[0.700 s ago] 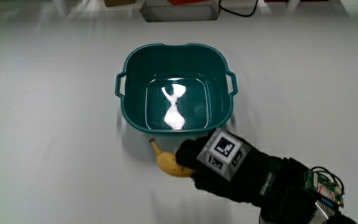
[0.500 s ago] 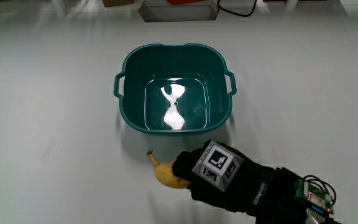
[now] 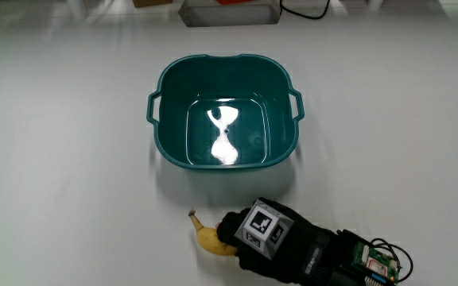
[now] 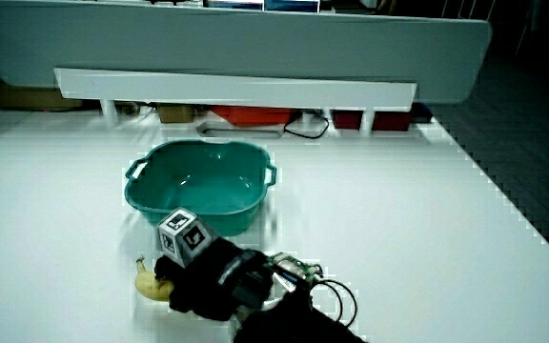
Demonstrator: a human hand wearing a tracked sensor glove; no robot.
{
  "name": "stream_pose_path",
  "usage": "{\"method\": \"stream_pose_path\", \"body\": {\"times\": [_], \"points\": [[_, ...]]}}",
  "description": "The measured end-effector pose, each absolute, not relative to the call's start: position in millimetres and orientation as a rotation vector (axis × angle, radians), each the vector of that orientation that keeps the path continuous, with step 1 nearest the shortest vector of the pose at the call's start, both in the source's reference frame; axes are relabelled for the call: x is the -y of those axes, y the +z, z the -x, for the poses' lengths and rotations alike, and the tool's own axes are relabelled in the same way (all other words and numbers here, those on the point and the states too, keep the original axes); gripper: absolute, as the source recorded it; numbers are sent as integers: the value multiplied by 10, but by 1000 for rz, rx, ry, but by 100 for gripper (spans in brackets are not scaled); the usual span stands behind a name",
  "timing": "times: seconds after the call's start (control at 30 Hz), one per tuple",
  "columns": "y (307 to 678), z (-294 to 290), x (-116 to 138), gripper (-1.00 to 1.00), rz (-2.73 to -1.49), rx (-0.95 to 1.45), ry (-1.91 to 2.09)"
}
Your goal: Place banana on desk
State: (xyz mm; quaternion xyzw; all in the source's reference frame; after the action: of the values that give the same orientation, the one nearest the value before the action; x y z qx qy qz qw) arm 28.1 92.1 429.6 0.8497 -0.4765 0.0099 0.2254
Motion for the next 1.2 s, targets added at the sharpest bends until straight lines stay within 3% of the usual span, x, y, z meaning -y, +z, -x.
{"method": "stream_pose_path", "body": {"times": [0.37, 0.47, 0.87, 1.2], "points": [[4438, -243, -989, 0, -2342, 1332, 14], [4353, -217, -1001, 0, -2279, 1317, 13], [4360, -221, -1022, 0, -2291, 1301, -1], [4371, -288, -1000, -48, -2312, 1275, 14]]}}
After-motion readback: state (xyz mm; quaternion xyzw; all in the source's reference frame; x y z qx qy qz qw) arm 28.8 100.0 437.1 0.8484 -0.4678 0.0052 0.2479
